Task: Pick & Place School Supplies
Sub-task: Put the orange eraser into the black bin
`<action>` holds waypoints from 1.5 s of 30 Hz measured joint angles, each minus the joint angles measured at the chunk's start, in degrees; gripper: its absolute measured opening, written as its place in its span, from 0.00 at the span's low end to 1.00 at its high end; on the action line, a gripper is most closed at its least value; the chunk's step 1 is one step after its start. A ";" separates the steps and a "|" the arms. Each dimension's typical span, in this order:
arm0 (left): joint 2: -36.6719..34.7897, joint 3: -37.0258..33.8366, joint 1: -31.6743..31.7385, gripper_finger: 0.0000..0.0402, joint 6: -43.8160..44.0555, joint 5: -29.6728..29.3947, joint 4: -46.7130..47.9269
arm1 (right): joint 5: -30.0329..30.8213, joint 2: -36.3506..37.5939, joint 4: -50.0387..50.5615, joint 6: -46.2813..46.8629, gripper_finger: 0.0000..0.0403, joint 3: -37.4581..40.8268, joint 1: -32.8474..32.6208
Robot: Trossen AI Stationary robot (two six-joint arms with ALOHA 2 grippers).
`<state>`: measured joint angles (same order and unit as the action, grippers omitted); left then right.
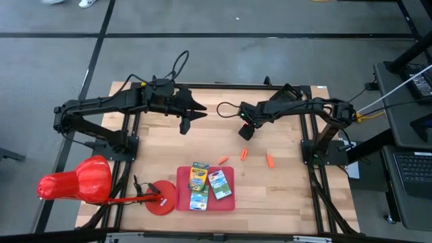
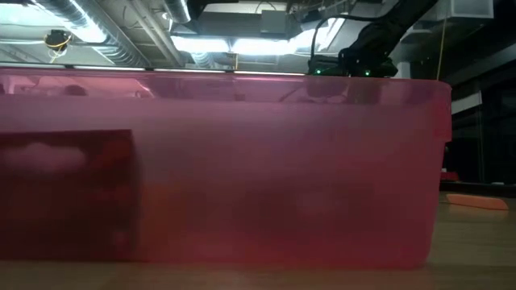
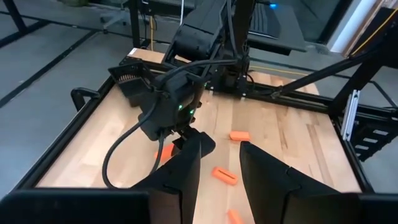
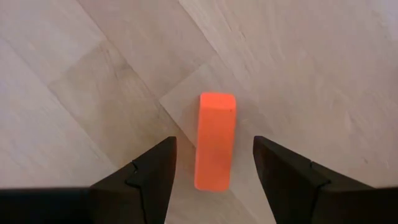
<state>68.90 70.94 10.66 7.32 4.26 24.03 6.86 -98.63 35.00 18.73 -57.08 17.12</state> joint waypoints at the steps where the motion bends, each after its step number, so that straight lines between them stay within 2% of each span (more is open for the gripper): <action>1: 0.00 0.00 0.00 0.27 0.25 0.02 -0.01 | -0.35 0.00 -0.12 0.15 0.54 0.18 0.00; 9: 0.00 0.00 0.00 0.27 0.97 0.10 -0.06 | -0.49 0.00 -0.70 0.34 0.53 1.88 -0.13; 15: -0.92 0.00 0.00 0.25 1.08 0.08 -0.26 | -1.80 0.00 -3.49 2.83 0.47 4.64 -0.96; 18: -1.65 0.00 0.00 0.25 1.06 -0.23 -0.27 | -1.88 0.00 -4.01 3.16 0.39 4.79 -1.49; 25: -3.52 -0.02 0.00 0.25 1.06 -1.80 -0.24 | -1.91 0.26 -5.34 4.43 0.12 4.83 -1.57; 30: -4.96 -0.02 0.00 0.25 1.02 -3.10 -0.22 | -1.76 1.81 -6.85 4.95 0.11 4.90 -1.54; 36: -6.07 -0.04 0.00 0.24 0.87 -3.33 -0.20 | -1.11 7.59 -5.60 7.52 0.00 4.89 -1.54; 41: -6.21 -0.04 0.00 0.24 -0.58 -4.58 -0.19 | 2.98 13.53 -2.03 9.80 0.00 4.83 -0.51; 45: -6.21 -0.04 0.00 0.24 -1.03 -5.93 -0.05 | 1.68 16.10 -2.42 9.58 0.00 4.83 0.51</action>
<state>62.70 70.89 10.66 6.29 -1.67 23.99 8.55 -82.53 32.58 28.31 -52.25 17.63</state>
